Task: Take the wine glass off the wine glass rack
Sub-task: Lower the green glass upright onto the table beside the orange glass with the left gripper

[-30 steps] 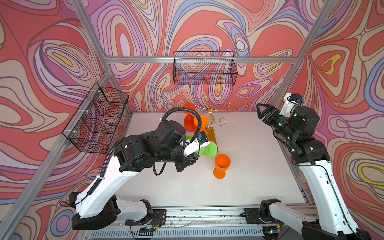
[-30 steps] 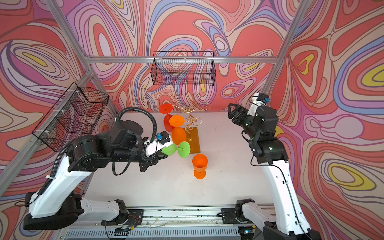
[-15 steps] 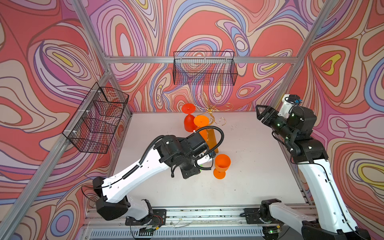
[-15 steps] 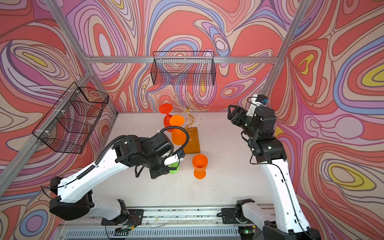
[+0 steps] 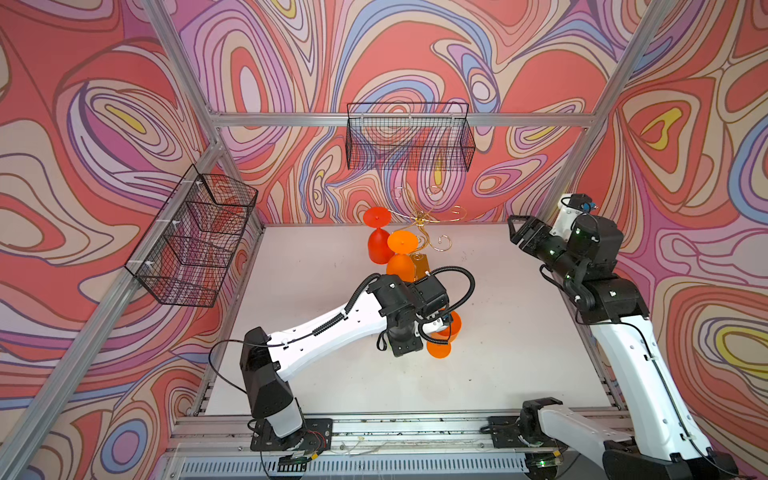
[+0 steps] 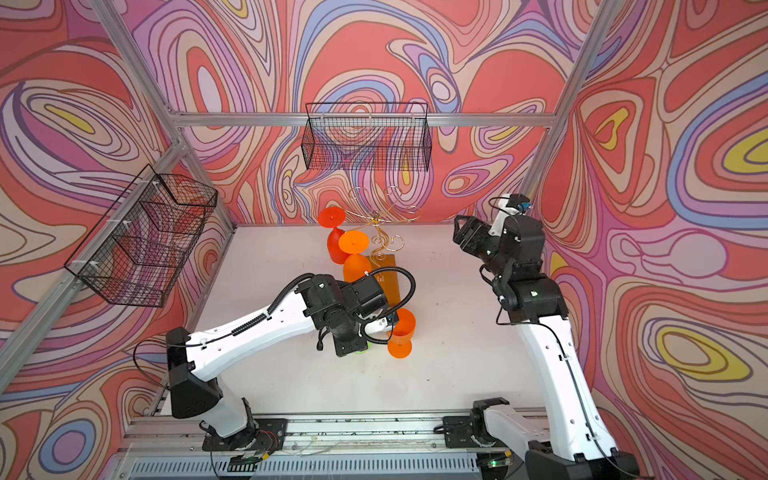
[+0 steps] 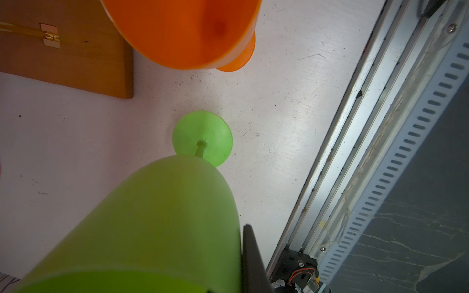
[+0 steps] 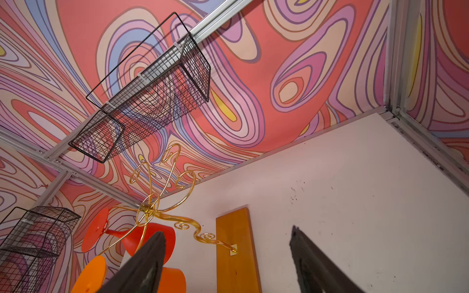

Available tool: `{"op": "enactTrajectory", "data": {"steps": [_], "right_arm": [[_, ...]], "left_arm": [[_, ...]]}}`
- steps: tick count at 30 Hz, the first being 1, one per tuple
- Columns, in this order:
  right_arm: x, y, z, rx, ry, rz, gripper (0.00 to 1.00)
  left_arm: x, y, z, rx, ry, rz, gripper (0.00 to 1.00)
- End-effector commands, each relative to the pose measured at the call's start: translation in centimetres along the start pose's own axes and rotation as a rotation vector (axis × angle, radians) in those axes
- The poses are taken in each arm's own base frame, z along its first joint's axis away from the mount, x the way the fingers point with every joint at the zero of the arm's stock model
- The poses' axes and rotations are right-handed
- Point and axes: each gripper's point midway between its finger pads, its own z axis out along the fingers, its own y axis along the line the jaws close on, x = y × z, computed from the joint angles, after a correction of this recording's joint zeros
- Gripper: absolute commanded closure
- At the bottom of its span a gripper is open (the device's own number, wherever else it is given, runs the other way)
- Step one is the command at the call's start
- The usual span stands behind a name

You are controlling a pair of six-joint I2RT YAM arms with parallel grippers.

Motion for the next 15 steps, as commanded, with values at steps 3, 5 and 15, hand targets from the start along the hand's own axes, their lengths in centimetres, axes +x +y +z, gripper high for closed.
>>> {"op": "enactTrajectory", "data": {"steps": [3, 5, 15], "right_arm": [[0.1, -0.5, -0.3, 0.019, -0.007, -0.02, 0.19], [0.1, -0.6, -0.4, 0.023, -0.009, -0.023, 0.19], [0.4, -0.8, -0.1, 0.027, -0.002, -0.022, 0.19]], "left_arm": [[-0.5, -0.3, 2.1, 0.019, 0.029, 0.044, 1.0], [-0.7, -0.3, 2.4, 0.02, 0.021, 0.045, 1.0], [-0.1, 0.3, 4.4, 0.033, 0.054, 0.013, 1.0]]}}
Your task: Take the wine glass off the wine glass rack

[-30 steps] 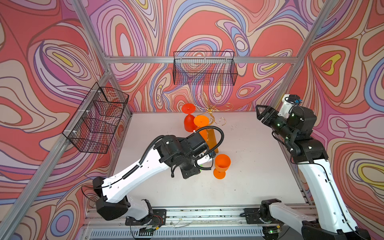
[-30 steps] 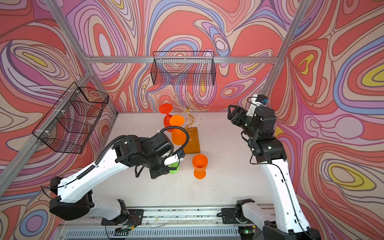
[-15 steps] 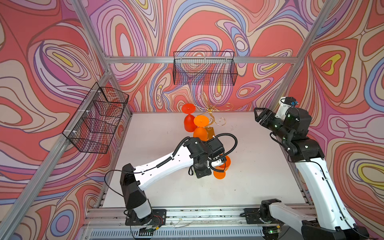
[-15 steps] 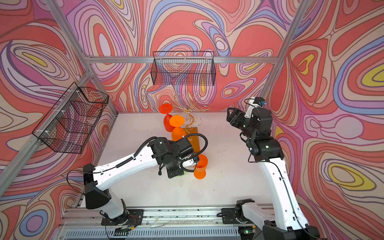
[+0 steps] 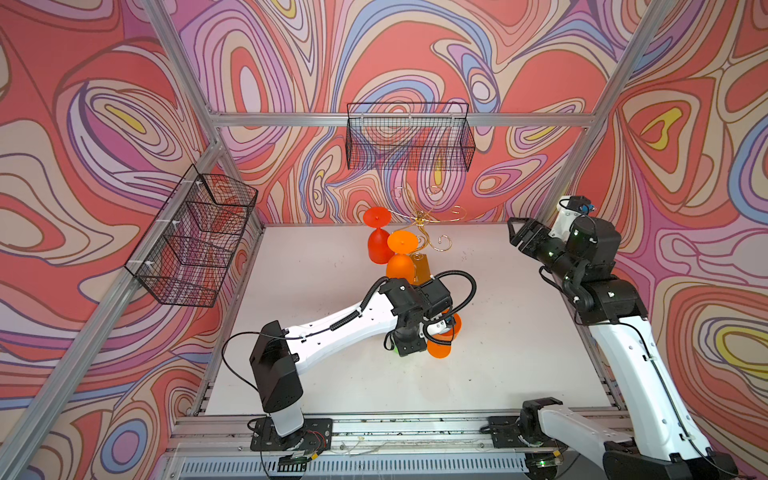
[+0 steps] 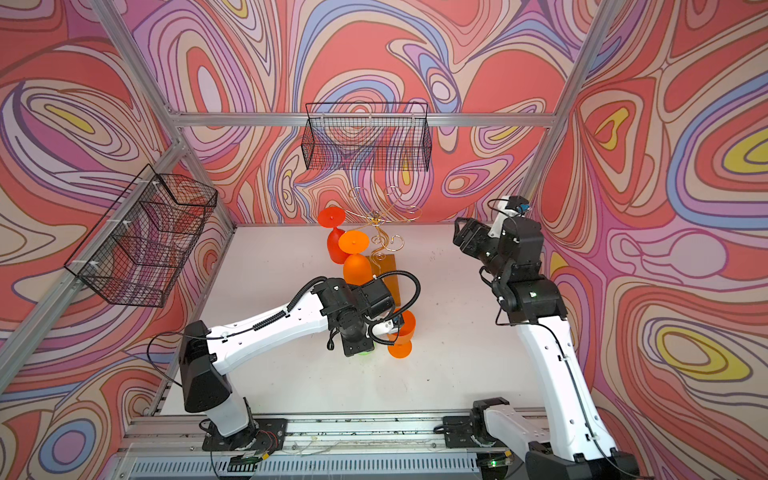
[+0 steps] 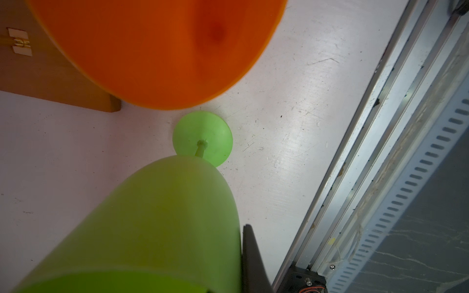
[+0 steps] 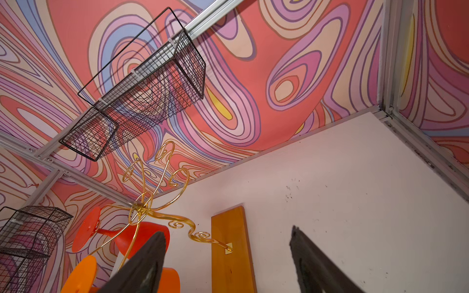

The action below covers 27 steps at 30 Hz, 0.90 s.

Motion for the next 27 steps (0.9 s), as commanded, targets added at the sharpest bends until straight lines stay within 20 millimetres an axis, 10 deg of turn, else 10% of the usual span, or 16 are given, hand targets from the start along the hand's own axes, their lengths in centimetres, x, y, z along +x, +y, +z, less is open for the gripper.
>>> {"op": "enactTrajectory", "data": {"steps": [1, 12, 27], "right_arm": [[0.0, -0.3, -0.2, 0.01, -0.008, -0.013, 0.19], [0.0, -0.3, -0.1, 0.012, -0.005, -0.011, 0.2], [0.1, -0.2, 0.1, 0.003, -0.001, -0.008, 0.2]], "left_arm": [[0.3, -0.1, 1.2, 0.021, 0.028, 0.007, 1.0], [0.0, 0.5, 2.0, 0.02, 0.03, 0.0, 1.0], [0.0, 0.7, 0.5, 0.023, -0.016, -0.013, 0.36]]}}
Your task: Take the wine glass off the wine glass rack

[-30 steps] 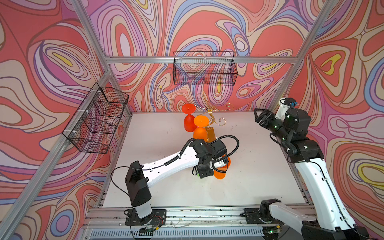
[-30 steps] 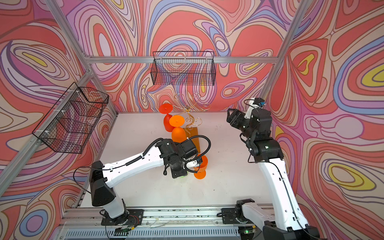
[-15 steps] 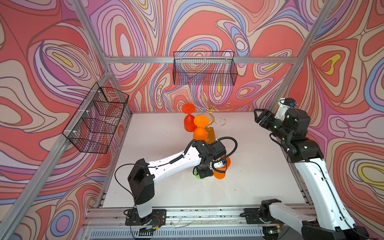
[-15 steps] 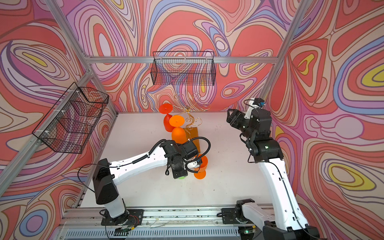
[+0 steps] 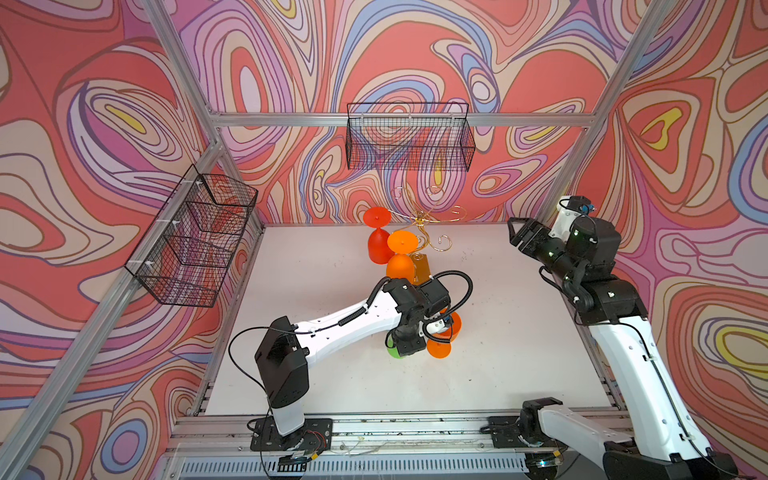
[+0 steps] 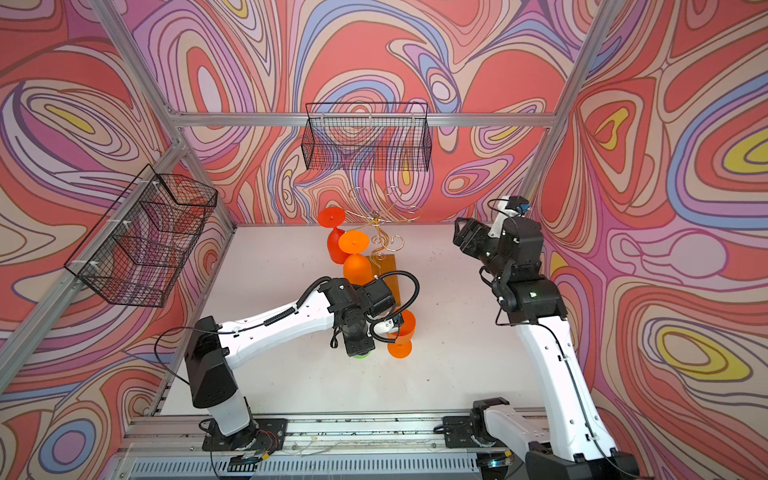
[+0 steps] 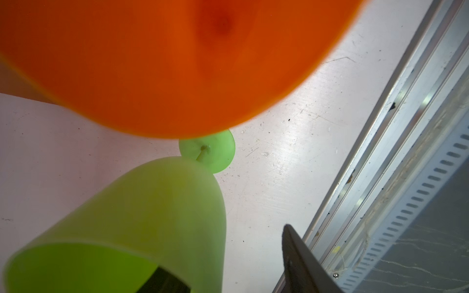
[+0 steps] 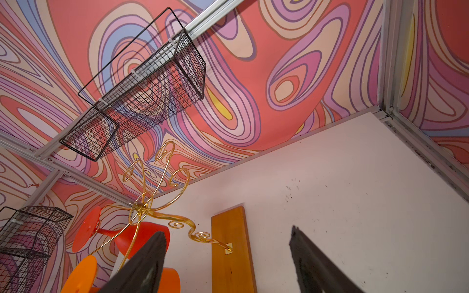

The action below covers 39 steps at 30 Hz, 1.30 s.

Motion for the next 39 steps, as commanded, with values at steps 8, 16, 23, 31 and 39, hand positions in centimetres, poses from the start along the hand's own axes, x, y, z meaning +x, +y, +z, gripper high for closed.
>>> {"op": "enactTrajectory", "data": {"steps": [8, 16, 23, 31, 39], "right_arm": [[0.0, -0.2, 0.2, 0.003, -0.003, -0.007, 0.2], [-0.2, 0.3, 0.2, -0.019, -0.005, -0.004, 0.2], [0.6, 2.3, 0.3, -0.135, 0.044, 0.007, 0.2], [3.9, 5.5, 0.7, -0.314, 0.231, 0.026, 0.21], [8.3, 6.9, 0.2, -0.401, 0.347, 0.108, 0.21]], "left_arm": [[-0.4, 0.7, -5.5, -0.045, -0.145, -0.014, 0.12], [-0.5, 1.1, -15.3, -0.113, -0.435, -0.049, 0.05], [2.9, 3.7, -27.0, -0.358, -0.864, -0.166, 0.06], [7.4, 7.6, -32.2, -0.639, -1.074, -0.368, 0.04], [7.3, 8.6, -32.1, -0.687, -1.062, -0.386, 0.04]]}}
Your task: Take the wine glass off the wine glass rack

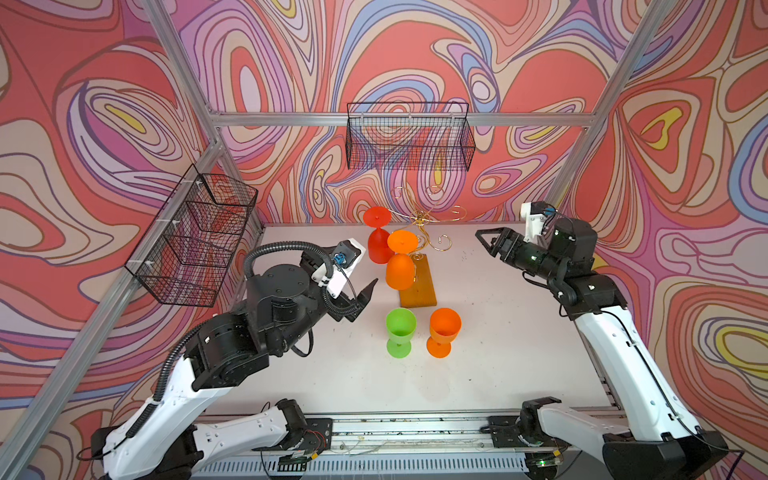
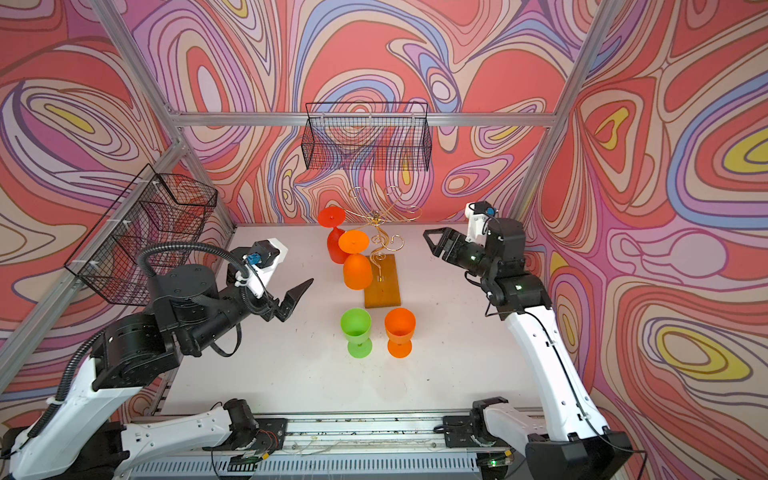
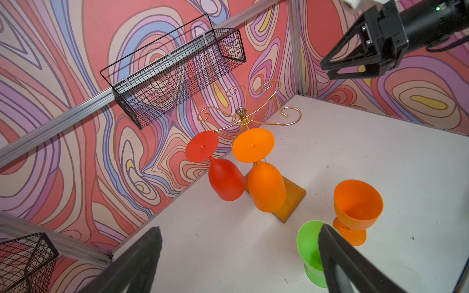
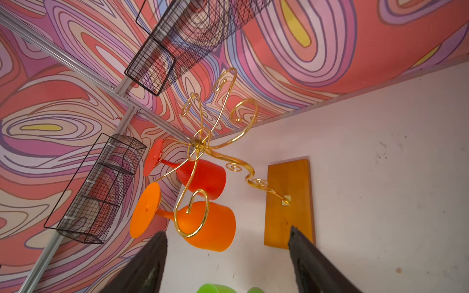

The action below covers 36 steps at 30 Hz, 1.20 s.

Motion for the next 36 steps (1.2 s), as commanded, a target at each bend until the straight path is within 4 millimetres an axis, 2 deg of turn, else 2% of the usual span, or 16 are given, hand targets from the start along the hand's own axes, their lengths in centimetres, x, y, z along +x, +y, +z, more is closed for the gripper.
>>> {"op": "enactTrajectory", "data": {"steps": [1, 10, 14, 17, 22, 25, 31, 36], "right_arm": [[1.4, 2.0, -0.1, -0.068, 0.042, 0.012, 0.21], [0.0, 7.0, -2.6, -0.175, 0.054, 0.015, 0.22], [-0.5, 9.6, -3.2, -0.29, 0.064, 0.055, 0.23], [0.2, 11.2, -2.3, -0.372, 0.088, 0.119, 0.23], [1.7, 13.0, -1.0, -0.378, 0.057, 0.175, 0.25], [2.3, 13.3, 0.0, -0.379, 0.01, 0.24, 0.26], [4.4, 15.0, 1.9, -0.354, 0.013, 0.222, 0.28], [5.5, 14.7, 3.1, -0.324, 0.028, 0.261, 0.35]], "left_arm": [[-1.0, 1.1, 0.1, -0.056, -0.038, -0.012, 0.04], [-1.0, 1.6, 0.2, -0.076, -0.038, -0.008, 0.04], [-1.0, 1.8, 0.2, -0.082, -0.039, -0.003, 0.04], [-1.3, 2.0, 0.2, -0.094, -0.046, -0.002, 0.04], [-1.8, 2.3, 0.1, -0.102, -0.07, -0.006, 0.04], [-2.0, 2.3, 0.2, -0.102, -0.076, -0.004, 0.04], [-2.0, 2.1, 0.7, -0.096, -0.072, 0.004, 0.04], [-1.9, 2.2, 0.7, -0.097, -0.074, 0.006, 0.04]]}}
